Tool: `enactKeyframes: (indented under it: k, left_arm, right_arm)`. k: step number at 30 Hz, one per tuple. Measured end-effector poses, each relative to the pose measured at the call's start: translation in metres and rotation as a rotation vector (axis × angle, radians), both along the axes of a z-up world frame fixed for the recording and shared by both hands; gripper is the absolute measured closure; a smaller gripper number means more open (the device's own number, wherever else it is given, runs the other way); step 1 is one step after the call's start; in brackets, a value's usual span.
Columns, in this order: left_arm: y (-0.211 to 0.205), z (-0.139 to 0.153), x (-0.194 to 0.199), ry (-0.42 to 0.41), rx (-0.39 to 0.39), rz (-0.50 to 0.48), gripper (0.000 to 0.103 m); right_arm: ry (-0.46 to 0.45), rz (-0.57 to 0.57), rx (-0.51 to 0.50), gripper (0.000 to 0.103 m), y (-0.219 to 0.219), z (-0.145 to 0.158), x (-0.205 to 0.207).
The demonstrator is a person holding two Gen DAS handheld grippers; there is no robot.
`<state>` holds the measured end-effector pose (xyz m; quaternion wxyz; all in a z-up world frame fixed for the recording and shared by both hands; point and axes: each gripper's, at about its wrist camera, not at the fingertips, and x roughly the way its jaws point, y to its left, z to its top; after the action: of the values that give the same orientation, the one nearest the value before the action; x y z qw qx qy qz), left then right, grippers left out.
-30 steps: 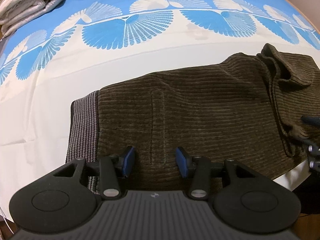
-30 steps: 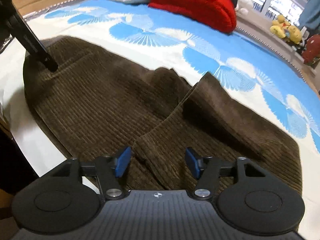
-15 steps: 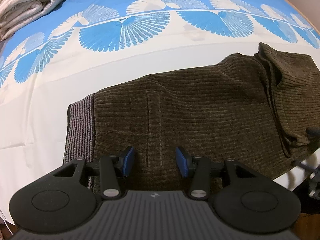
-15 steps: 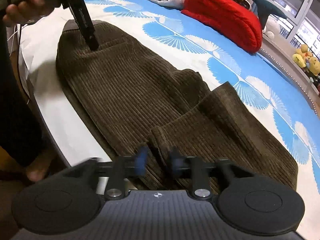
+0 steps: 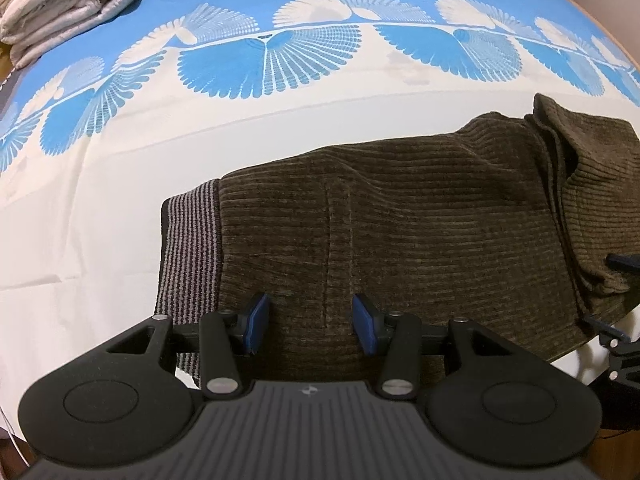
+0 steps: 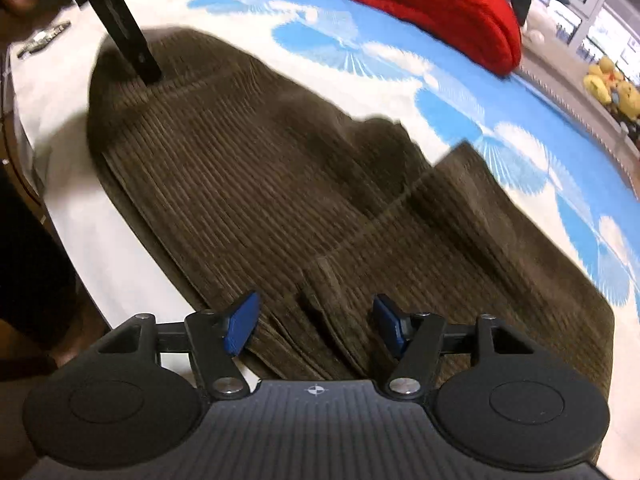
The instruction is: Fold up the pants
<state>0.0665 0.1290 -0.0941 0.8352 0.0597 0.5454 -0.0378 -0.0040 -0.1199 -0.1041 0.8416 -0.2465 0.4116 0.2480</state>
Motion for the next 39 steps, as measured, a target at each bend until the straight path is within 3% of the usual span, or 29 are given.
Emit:
enactKeyframes:
  k: [2,5,9,11,14,16,18,20,22,24,25,28,35,39]
  left_arm:
    - [-0.001,0.001,0.000,-0.002,-0.004,-0.007,0.052]
    - [-0.002,0.001,-0.002,-0.003,-0.004,-0.015,0.052]
    - [-0.002,0.001,-0.001,-0.003,-0.006,-0.013,0.052]
    - [-0.003,0.001,-0.001,-0.003,-0.004,-0.017,0.052]
    - [-0.003,0.002,-0.001,-0.004,-0.010,-0.020,0.052]
    - [-0.004,0.001,0.000,-0.001,-0.007,-0.018,0.052]
    - [-0.005,-0.001,0.001,0.003,0.000,-0.021,0.052]
    - [-0.009,-0.002,0.002,0.007,0.004,-0.026,0.052]
    - [-0.013,-0.002,0.003,0.010,0.005,-0.033,0.051]
    - [-0.021,-0.001,0.003,0.005,-0.002,-0.045,0.050]
    - [-0.025,-0.001,0.004,0.003,-0.005,-0.054,0.050]
    - [-0.040,0.001,0.006,-0.010,-0.019,-0.079,0.050]
    - [-0.083,0.007,0.011,-0.054,-0.095,-0.151,0.050]
    - [-0.109,0.015,0.010,-0.073,-0.207,-0.222,0.050]
  right_arm:
    - [-0.005,0.002,-0.003,0.040,0.001,0.000,0.000]
    - [-0.017,0.019,-0.013,0.052,0.002,0.001,-0.005]
    - [-0.036,0.044,0.002,0.078,-0.001,0.006,-0.007]
    - [-0.080,0.000,0.060,0.080,-0.008,0.021,-0.006]
    - [-0.198,-0.067,0.294,0.081,-0.031,0.065,-0.010]
    - [-0.229,-0.063,0.368,0.081,-0.039,0.081,-0.015]
    - [-0.143,-0.016,0.342,0.081,-0.035,0.071,-0.015]
    - [-0.030,0.057,0.178,0.079,-0.016,0.039,-0.018]
    - [-0.028,0.112,0.045,0.078,-0.003,0.017,-0.027]
    - [-0.064,0.104,0.068,0.070,-0.005,0.022,-0.030]
    - [-0.074,0.067,0.121,0.058,-0.013,0.030,-0.028]
    - [-0.118,-0.128,0.265,0.034,-0.053,0.053,-0.016]
    - [-0.098,-0.771,0.305,0.030,-0.162,0.040,0.010]
    - [0.035,-0.961,0.345,0.029,-0.208,0.017,0.010]
